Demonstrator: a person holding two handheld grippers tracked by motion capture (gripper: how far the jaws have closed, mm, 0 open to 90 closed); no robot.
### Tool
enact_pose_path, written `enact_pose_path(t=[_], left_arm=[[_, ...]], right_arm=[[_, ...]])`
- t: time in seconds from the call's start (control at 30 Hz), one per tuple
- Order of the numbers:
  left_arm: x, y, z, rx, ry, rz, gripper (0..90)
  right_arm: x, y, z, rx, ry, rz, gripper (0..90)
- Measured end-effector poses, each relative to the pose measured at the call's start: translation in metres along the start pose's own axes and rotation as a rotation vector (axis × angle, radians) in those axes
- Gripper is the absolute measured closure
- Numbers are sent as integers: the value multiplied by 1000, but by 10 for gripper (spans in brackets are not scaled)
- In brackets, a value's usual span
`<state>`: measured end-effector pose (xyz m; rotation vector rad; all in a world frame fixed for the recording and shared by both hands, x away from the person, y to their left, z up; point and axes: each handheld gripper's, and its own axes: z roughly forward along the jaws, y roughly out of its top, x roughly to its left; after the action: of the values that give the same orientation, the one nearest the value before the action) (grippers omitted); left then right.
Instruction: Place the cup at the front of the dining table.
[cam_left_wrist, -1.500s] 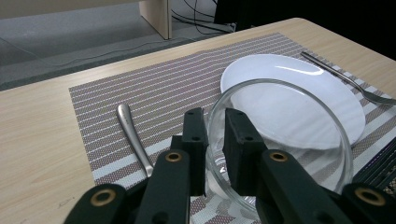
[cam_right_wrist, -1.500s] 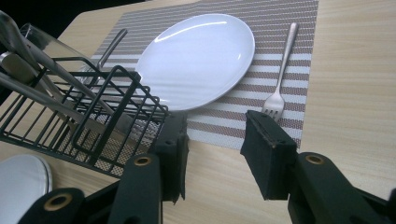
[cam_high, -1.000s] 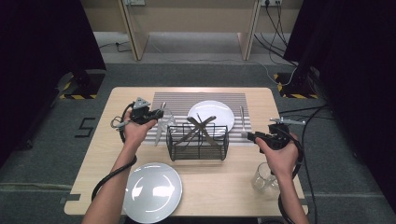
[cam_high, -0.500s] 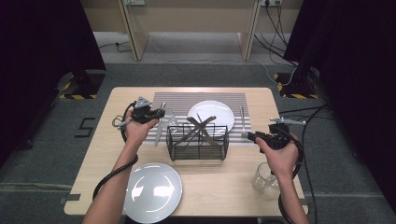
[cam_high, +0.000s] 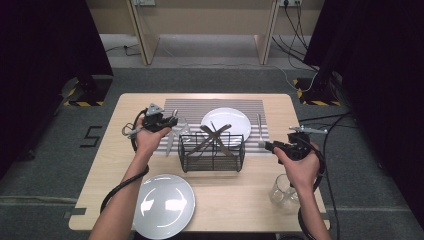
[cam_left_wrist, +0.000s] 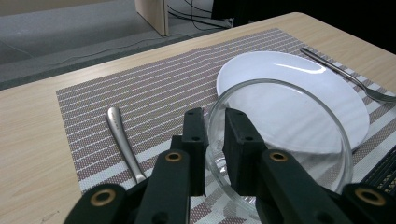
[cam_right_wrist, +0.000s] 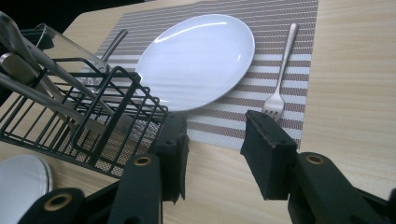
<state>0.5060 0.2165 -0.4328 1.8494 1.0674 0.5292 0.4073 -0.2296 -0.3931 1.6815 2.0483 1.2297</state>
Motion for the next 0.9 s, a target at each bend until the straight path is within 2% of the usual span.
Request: enact_pose_path(t=[0.9], left_arm=[[1, -7, 14, 46, 2, 1, 786]], right_arm=[[0, 0, 0, 1, 1, -2, 595]])
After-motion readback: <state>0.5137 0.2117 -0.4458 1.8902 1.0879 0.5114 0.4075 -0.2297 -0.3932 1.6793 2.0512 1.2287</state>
